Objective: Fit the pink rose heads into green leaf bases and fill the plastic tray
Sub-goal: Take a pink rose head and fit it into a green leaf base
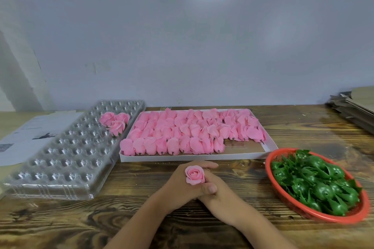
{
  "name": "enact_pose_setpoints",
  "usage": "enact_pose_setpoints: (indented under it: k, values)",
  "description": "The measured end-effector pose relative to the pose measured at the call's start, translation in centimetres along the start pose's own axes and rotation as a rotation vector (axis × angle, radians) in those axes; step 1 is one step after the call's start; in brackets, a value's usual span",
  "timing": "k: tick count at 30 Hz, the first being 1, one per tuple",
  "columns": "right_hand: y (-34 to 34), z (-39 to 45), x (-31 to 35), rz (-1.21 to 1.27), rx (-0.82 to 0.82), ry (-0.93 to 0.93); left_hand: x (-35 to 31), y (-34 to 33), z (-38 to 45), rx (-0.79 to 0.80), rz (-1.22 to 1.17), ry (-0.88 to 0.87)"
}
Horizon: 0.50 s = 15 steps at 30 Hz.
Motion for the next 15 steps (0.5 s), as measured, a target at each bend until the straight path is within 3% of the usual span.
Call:
enact_pose_setpoints:
  k: [8, 15]
  values:
    - [0.2, 0.2, 1.1, 0.006, -0.005, 0.013, 0.0, -0.1, -0.3, -0.031, 0.053, -0.006]
    - [1.2, 0.3, 0.9, 0.107, -0.112, 0.005, 0.0, 0.7, -0.4, -0.134, -0.028, 0.025]
Point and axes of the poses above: each hand's wrist, its own z-axis towards the middle knuckle, its own y-axis out of the back of the hand, x = y × z, the point moved 7 cm from there along z, towards the middle knuckle, and after that the axes turned 7 degrees about y, right-handed, at the moved point
